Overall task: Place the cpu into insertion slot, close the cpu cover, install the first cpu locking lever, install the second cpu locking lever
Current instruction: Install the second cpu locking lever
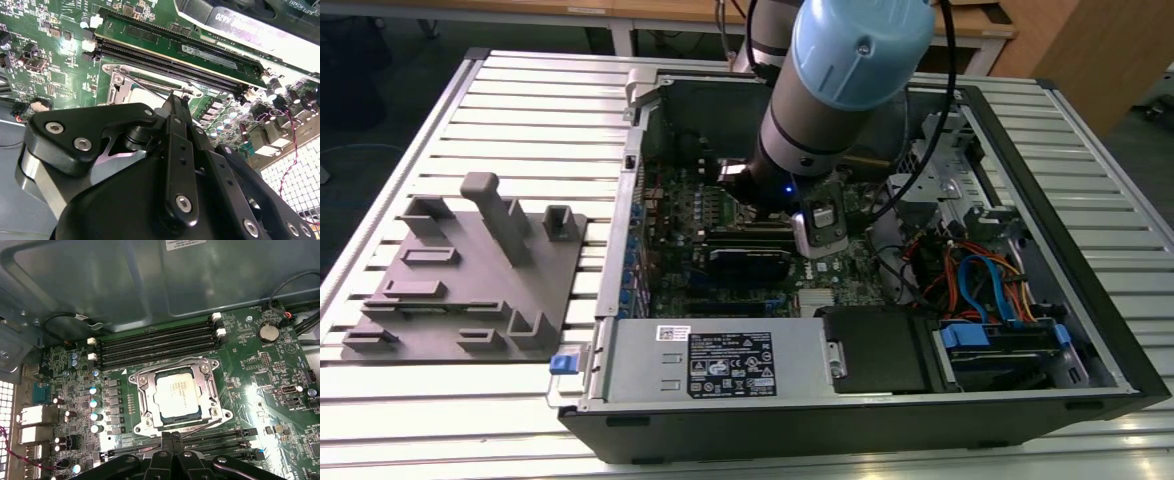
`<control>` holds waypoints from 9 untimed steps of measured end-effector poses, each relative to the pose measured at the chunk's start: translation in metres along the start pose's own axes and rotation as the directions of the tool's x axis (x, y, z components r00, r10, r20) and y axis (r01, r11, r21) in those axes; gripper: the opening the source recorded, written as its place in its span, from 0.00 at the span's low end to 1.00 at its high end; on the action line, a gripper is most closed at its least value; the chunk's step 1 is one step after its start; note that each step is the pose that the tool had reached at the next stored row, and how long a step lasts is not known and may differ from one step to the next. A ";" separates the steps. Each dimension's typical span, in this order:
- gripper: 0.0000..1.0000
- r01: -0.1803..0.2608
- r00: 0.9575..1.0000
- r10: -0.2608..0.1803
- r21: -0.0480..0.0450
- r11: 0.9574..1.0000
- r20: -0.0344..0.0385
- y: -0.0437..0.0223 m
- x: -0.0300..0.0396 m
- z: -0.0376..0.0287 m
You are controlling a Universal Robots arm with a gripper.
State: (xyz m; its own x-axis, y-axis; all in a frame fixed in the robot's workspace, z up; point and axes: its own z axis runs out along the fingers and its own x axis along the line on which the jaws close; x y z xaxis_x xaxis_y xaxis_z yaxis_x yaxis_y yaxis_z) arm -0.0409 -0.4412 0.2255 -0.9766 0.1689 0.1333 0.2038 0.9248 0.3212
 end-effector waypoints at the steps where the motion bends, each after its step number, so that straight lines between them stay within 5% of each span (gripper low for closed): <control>1: 0.10 0.000 1.000 0.000 0.000 1.000 0.000 0.0000 0.0000 0.0000; 9: 0.10 0.000 1.000 0.000 0.000 1.000 0.000 0.0000 0.0000 0.0000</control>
State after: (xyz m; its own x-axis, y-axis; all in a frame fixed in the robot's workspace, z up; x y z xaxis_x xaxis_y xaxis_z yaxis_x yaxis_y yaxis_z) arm -0.0409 -0.4412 0.2254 -0.9765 0.1689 0.1337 0.2039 0.9248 0.3211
